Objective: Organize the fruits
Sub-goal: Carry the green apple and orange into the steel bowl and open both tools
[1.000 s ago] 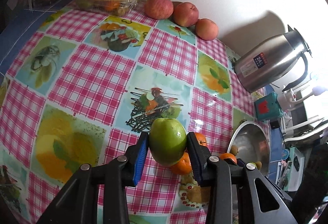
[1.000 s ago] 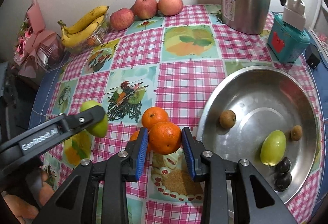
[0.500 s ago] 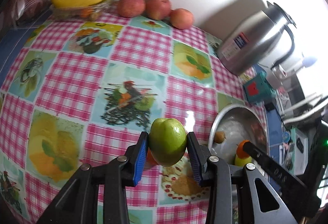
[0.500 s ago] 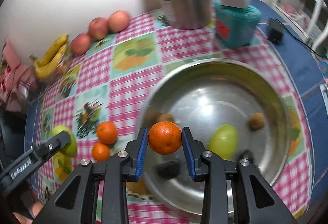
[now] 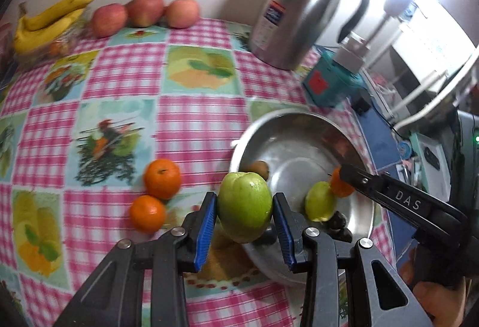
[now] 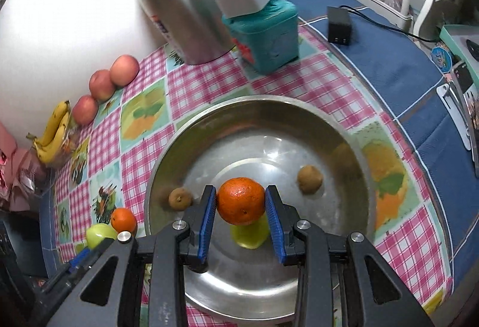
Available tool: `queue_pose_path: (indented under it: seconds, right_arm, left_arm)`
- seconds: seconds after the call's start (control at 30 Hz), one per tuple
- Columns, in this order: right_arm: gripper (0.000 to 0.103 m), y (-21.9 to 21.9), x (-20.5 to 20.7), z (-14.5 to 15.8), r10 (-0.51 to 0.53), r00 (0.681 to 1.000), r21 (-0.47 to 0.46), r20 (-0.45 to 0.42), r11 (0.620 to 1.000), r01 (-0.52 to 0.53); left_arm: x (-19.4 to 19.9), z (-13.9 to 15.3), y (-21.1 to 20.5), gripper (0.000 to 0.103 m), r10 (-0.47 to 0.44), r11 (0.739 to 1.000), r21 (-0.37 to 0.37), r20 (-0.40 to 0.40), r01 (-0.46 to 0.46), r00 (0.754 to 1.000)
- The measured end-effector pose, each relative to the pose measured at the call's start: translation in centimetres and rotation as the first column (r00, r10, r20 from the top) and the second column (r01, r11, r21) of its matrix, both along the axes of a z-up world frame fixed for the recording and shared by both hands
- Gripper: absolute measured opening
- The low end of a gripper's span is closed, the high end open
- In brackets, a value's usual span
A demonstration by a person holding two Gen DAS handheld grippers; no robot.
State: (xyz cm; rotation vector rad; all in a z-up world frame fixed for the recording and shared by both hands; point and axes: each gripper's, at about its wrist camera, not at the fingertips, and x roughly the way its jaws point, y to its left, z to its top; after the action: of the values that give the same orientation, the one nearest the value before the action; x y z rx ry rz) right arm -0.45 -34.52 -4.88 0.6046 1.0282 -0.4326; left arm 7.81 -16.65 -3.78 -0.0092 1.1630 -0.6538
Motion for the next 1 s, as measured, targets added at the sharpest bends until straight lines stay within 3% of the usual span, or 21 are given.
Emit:
queue_pose_path:
  seconds: [0.17,0.37,1.0]
  right_arm:
    - [0.035,-0.2,0.2,-0.3,0.005,1.0,0.003,0.024,1.0,-0.005]
    - [0.035,-0.3,0.5,-0.7,0.015,0.999,-0.011,0.048,1.0,-0.014]
    - [0.036,-0.7,0.9,-1.4,0.005,0.998,-0.026,0.065,1.0,-0.003]
  left_arm:
    - [-0.6,-0.6,-1.8,0.04,-0.046,0.999,0.029,0.081,0.044,0.996]
    - [-0.8,-1.4,-3.3,0.04,-0.087,0.996,0.034,0.126,0.083,0.988]
    - [-0.8,-3.3,-4.3,0.041,-0.107,0.992,0.072,0.109,0.1,0.988]
